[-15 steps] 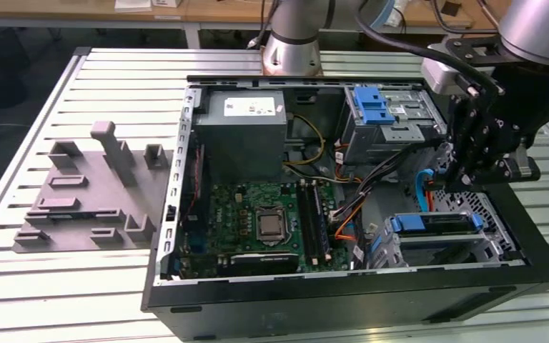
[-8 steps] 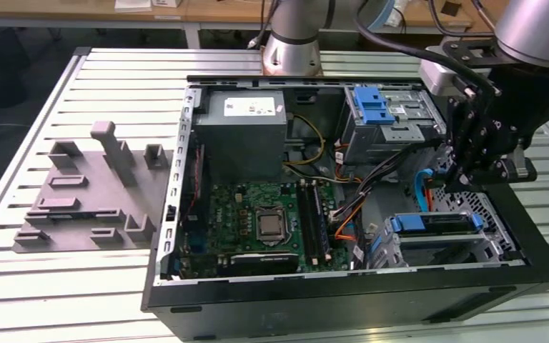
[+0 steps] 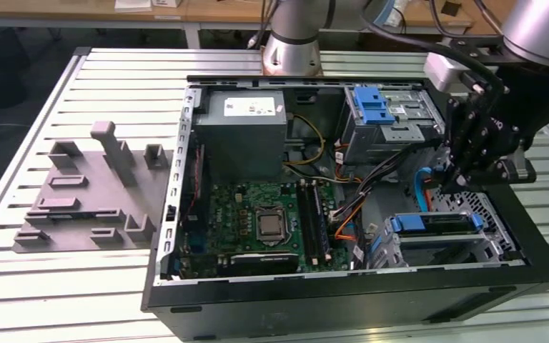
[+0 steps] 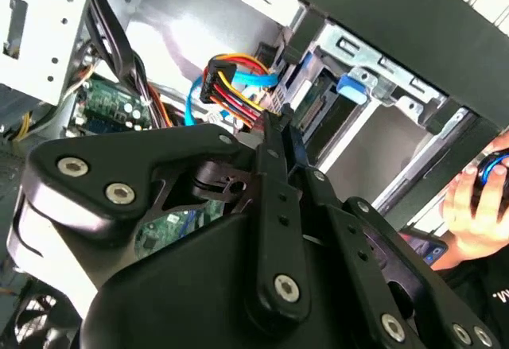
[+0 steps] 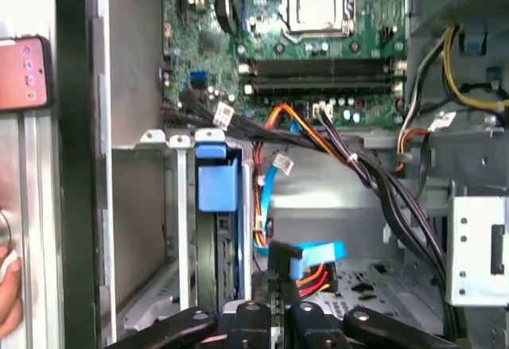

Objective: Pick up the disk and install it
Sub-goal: 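Insert the first disk wire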

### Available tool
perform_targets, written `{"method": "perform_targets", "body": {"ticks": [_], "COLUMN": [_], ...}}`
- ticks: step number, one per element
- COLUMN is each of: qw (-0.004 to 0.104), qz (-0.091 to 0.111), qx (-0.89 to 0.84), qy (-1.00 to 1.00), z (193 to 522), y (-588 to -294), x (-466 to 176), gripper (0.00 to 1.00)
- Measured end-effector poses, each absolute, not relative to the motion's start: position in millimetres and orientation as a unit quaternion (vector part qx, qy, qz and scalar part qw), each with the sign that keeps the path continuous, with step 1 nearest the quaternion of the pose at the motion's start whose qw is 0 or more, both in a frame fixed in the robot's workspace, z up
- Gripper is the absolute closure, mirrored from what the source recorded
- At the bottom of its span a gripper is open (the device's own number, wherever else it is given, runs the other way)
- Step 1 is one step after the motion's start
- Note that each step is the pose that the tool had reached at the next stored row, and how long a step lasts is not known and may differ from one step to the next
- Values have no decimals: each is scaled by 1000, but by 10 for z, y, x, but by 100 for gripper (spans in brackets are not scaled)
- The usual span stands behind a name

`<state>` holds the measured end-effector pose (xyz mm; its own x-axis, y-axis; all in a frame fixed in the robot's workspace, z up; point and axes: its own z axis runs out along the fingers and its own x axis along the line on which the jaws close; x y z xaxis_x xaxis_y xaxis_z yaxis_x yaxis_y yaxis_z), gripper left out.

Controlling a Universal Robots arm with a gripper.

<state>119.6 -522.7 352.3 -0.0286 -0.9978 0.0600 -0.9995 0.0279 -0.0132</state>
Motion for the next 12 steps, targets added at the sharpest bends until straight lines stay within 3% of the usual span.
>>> {"method": "perform_targets", "body": {"ticks": [12], "qw": [18], "qz": [24], "qx": [696], "qy": [-717], "z": [3450], "y": [-5338], "x": [1212], "gripper": [84]}}
